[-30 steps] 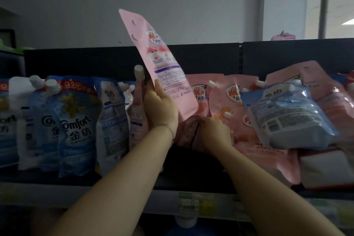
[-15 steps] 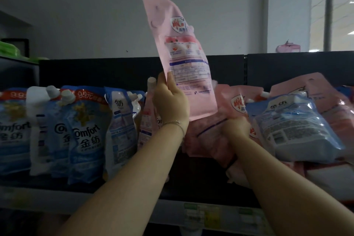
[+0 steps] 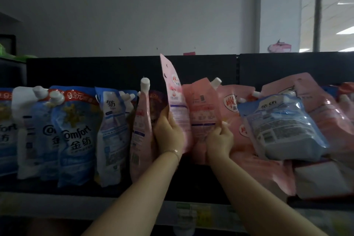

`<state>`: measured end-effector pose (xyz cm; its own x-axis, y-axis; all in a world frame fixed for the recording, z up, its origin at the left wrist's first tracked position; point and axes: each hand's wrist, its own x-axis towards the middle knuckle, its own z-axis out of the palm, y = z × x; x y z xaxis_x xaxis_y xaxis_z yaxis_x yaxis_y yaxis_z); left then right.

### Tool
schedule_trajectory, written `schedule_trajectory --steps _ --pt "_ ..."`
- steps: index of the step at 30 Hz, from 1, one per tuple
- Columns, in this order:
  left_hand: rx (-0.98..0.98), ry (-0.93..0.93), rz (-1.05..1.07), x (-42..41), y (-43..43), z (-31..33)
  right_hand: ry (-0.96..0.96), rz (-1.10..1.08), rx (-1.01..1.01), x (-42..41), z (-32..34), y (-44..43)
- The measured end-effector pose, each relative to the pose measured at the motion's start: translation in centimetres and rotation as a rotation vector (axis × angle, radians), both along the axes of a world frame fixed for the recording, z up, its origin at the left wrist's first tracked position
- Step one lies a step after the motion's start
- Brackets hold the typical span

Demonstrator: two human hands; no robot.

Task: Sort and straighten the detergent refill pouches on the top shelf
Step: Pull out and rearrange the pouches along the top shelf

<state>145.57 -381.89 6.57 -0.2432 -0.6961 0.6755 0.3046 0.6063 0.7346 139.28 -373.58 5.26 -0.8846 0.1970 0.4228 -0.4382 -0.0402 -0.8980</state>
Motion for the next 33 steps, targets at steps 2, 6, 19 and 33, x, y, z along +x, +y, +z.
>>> schedule_trajectory --steps 2,6,19,33 --pt "-0.225 -0.162 -0.011 -0.5 -1.1 -1.7 0.006 0.06 0.116 0.5 -0.4 -0.1" --pt "-0.384 -0.252 -0.087 -1.5 -1.0 -4.0 -0.004 0.259 0.307 1.4 -0.9 -0.9" --pt "-0.654 -0.059 -0.042 1.9 4.1 -3.9 0.123 0.352 0.618 1.9 1.0 7.4" --pt "-0.313 -0.617 -0.443 -4.3 10.4 -2.3 0.612 -0.028 0.964 1.5 3.9 15.2"
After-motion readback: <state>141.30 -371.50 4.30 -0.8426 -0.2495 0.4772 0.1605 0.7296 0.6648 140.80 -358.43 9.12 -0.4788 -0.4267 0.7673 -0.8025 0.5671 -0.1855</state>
